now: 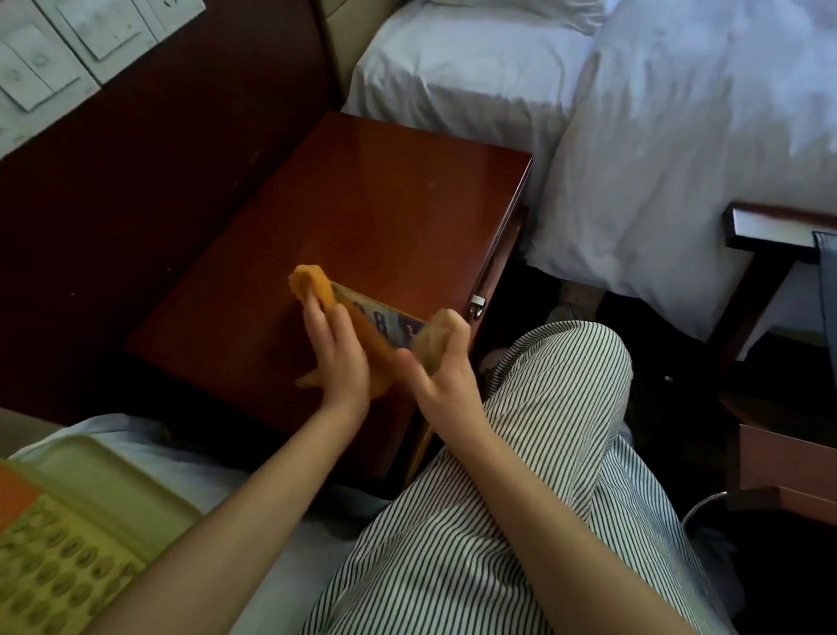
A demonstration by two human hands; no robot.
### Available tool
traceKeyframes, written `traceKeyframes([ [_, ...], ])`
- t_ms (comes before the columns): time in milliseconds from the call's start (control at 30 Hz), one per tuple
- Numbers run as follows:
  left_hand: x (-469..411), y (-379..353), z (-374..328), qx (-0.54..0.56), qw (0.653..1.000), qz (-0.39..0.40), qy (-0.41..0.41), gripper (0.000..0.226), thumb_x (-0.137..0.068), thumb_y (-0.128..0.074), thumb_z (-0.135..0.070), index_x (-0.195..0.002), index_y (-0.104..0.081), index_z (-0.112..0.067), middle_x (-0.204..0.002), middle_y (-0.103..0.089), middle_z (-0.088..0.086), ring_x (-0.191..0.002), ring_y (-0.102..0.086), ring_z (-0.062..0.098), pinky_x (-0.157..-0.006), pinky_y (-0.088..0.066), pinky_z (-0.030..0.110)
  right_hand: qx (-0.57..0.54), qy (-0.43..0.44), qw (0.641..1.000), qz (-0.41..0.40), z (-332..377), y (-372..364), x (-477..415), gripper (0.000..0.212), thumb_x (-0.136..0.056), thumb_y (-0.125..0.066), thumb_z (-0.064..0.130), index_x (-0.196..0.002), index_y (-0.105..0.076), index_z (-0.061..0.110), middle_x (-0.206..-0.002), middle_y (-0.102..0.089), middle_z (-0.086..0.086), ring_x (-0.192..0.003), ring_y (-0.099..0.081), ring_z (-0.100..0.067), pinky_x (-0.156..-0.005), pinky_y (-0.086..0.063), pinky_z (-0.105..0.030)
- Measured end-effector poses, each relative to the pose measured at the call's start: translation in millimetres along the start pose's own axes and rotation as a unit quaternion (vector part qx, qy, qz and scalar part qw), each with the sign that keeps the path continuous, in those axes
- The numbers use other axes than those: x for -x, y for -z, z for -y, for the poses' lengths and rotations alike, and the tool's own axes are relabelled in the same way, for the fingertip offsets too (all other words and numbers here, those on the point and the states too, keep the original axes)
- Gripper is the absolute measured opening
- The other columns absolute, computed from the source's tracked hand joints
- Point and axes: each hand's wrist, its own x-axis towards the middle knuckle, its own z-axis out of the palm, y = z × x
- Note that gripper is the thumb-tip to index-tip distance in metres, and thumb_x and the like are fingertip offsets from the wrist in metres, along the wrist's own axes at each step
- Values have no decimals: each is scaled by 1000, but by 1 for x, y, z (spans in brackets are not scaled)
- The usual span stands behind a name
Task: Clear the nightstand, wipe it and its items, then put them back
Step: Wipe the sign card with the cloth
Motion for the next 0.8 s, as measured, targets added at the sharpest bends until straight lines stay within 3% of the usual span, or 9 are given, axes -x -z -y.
traceKeyframes([
  [100,-21,-10,-27,259,939,-21,223,57,-86,-41,-63,-122,-50,-19,-128,-51,13,-115,-53,31,-86,-49,44,147,124,981,9,-8,-3,-1,50,-82,-65,34,-118,-31,27,-109,-45,2,-98,-39,-11,-89,-30,-19],
  [200,-34,0,-45,269,901,29,339,42,-91,-46,-46,-94,-59,-6,-112,-60,21,-99,-59,37,-82,-50,45,244,203,948,23,-20,0,-4,47,-81,-54,41,-120,-32,24,-124,-38,-3,-115,-29,-20,-100,-17,-30],
  [267,-40,7,-38,205,915,15,347,26,-90,-52,-23,-105,-58,-3,-110,-63,22,-90,-64,35,-65,-54,39,295,254,921,30,-24,1,-6,45,-81,-52,42,-118,-35,21,-129,-31,-2,-121,-26,-25,-104,-14,-36],
  [400,-38,27,-14,177,916,-74,353,42,-84,-54,-5,-126,-51,-7,-114,-62,21,-91,-66,34,-50,-55,38,390,289,874,27,-30,4,-5,42,-82,-50,36,-122,-41,28,-141,-25,-7,-133,-19,-32,-113,-3,-45],
  [467,-35,34,-14,214,916,-105,322,46,-83,-54,2,-128,-49,-8,-117,-61,21,-92,-66,35,-55,-56,44,376,184,907,40,-24,6,-2,61,-79,-53,20,-136,-37,33,-151,-10,-7,-140,-4,-28,-115,4,-42],
  [567,-28,36,-17,242,916,-133,292,49,-86,-51,4,-130,-47,-16,-116,-61,16,-92,-65,30,-76,-54,52,113,-89,990,1,-11,7,-6,74,-80,-54,3,-146,-25,24,-154,-11,-11,-141,-12,-26,-117,-13,-43],
  [667,-9,26,-24,270,913,-125,278,47,-89,-53,-1,-131,-45,-19,-116,-61,12,-87,-65,25,-74,-54,48,-165,-275,946,-47,-9,13,-15,58,-97,-47,33,-145,-19,19,-140,-40,-12,-117,-50,-26,-96,-47,-40],
  [733,4,15,-28,268,920,-114,262,46,-90,-55,-4,-132,-45,-20,-115,-61,9,-86,-65,23,-71,-54,44,-193,-314,930,-6,-12,16,-13,59,-95,-42,50,-142,-23,20,-131,-49,-8,-105,-60,-23,-77,-56,-36],
  [800,13,4,-27,224,940,-79,244,39,-91,-56,-10,-127,-47,-21,-116,-61,7,-93,-65,24,-78,-55,45,-175,-312,934,4,-12,15,-10,54,-95,-47,44,-137,-25,19,-128,-53,-3,-104,-61,-19,-74,-56,-34],
])
